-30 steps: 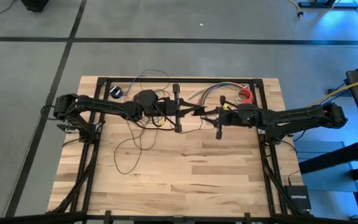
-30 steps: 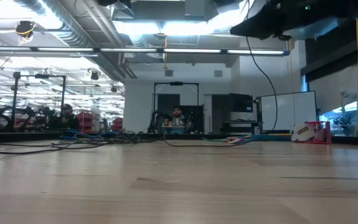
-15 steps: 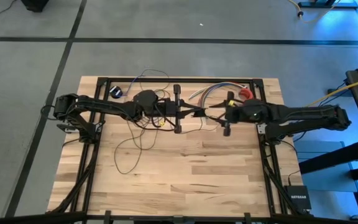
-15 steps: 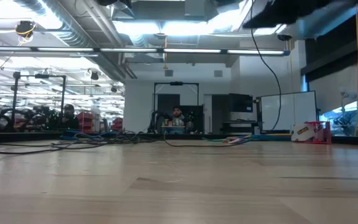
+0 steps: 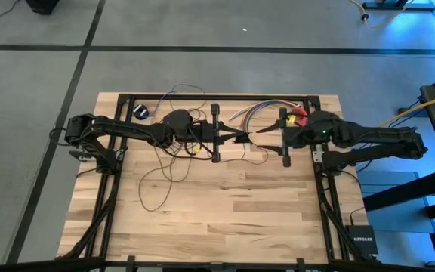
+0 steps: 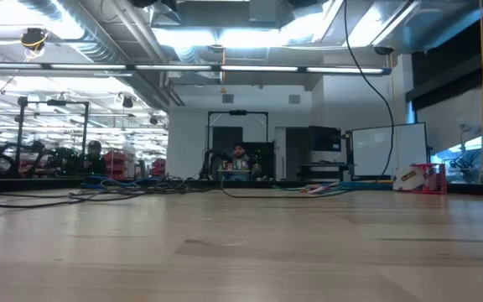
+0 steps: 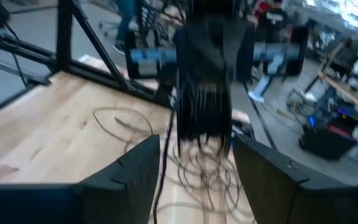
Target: Coiling cords
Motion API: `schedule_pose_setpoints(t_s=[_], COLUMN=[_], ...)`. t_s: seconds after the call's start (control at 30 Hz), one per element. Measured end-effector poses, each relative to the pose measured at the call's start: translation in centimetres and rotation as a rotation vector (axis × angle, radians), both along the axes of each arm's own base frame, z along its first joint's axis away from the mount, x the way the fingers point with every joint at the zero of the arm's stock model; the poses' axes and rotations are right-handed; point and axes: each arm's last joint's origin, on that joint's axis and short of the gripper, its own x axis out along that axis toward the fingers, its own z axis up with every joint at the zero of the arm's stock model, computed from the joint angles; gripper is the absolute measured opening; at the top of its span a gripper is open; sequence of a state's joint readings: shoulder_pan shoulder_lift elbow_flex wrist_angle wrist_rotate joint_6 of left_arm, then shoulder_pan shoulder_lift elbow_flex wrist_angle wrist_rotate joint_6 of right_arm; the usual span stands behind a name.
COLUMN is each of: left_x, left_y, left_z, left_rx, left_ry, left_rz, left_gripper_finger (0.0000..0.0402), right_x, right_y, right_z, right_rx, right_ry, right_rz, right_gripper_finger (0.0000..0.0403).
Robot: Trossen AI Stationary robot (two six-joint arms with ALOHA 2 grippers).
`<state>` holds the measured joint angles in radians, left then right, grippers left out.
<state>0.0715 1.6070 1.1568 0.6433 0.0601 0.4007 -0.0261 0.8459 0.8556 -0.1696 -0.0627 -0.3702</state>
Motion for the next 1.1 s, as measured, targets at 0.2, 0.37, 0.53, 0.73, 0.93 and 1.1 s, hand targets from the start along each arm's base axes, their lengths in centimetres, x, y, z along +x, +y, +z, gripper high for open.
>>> schedule_pose_setpoints(t_s=[0.2,0.37,0.53,0.73,0.93,1.1], left_x=[0.0,0.0,0.0,0.0,0.0,0.0], left_y=[-0.1,-0.2,-0.2,-0.2,-0.2,-0.2], left_z=[0.0,0.0,0.0,0.0,0.0,0.0], left_rx=[0.008,0.010,0.010,0.010,0.010,0.012], left_ry=[0.004,0.003,0.005,-0.001,-0.001,0.001], left_rz=[-0.043,-0.053,-0.052,-0.051,-0.053,-0.049], left_gripper_finger=[0.0001,0.0001,0.0001,0.0001,0.0001,0.0001], right_x=[0.0,1.6,3.0,3.5,3.5,3.5], right_y=[-0.2,-0.2,-0.2,-0.2,-0.3,-0.4], right_z=[1.4,0.7,-0.1,-0.2,-0.2,-0.1], right_rx=[-0.067,-0.087,-0.090,-0.118,-0.140,-0.170], right_ry=[-0.061,-0.037,-0.013,-0.023,-0.024,-0.022], right_rz=[-0.062,-0.037,-0.025,-0.026,-0.031,-0.082], right_gripper_finger=[0.0209,0.0209,0.0209,0.0158,0.0041,0.0017])
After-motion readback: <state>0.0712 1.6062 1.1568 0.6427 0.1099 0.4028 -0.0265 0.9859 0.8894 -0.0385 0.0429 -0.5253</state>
